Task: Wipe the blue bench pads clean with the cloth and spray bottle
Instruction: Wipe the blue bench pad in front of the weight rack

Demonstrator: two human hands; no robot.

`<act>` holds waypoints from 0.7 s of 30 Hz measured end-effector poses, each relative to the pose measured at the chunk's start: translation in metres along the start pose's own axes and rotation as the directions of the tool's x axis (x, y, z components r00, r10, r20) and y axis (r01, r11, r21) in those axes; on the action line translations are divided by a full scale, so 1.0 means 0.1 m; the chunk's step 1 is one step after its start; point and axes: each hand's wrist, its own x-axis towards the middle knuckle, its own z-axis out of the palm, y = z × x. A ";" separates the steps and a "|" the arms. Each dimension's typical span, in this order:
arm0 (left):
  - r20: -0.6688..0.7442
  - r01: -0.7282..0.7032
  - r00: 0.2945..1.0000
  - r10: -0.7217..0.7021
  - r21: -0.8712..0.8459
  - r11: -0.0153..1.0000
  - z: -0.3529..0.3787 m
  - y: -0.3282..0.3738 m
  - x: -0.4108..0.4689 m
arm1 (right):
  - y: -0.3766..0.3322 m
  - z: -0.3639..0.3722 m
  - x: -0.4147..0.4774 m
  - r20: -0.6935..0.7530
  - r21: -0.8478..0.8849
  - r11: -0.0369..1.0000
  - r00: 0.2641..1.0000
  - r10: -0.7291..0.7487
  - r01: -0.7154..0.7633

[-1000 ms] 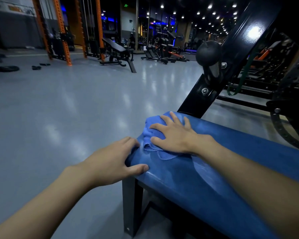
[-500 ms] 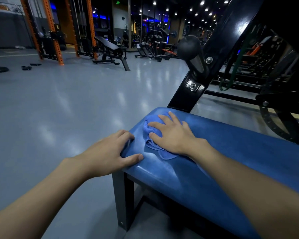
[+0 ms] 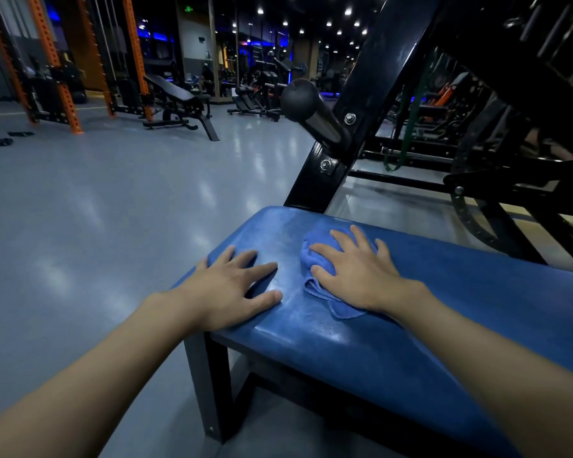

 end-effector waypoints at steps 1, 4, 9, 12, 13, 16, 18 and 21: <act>0.025 0.008 1.000 -0.008 0.011 1.000 0.00 0.03 0.02 | 0.00 -0.01 -0.01 0.009 -0.019 1.000 1.000 0.006 -0.006; 0.045 0.018 0.999 -0.020 0.045 0.999 0.00 0.10 0.07 | -0.03 -0.01 0.01 0.007 0.029 0.999 1.000 0.015 -0.015; 0.019 -0.028 0.999 0.027 0.060 0.998 -0.03 0.23 0.10 | 0.07 0.08 0.00 -0.052 0.039 0.999 0.999 -0.004 0.006; -0.008 -0.055 0.998 0.055 0.076 0.996 -0.03 0.39 0.13 | 0.22 0.09 -0.06 -0.054 0.041 0.999 0.999 -0.007 0.009; -0.023 -0.063 0.998 0.065 0.092 0.994 -0.03 0.45 0.15 | 0.27 0.10 -0.08 -0.053 0.036 0.999 0.999 -0.007 0.009; -0.021 -0.080 0.996 0.082 0.108 0.991 -0.01 0.66 0.21 | 0.46 0.10 -0.19 -0.048 0.016 1.000 0.999 -0.001 0.002; -0.015 -0.091 0.996 0.093 0.115 0.989 0.00 0.82 0.23 | 0.61 0.09 -0.29 -0.045 0.018 1.000 0.999 0.007 -0.006; -0.024 -0.106 0.994 0.109 0.108 0.989 0.02 1.06 0.28 | 0.82 0.07 -0.46 -0.048 0.028 1.000 0.999 0.010 -0.009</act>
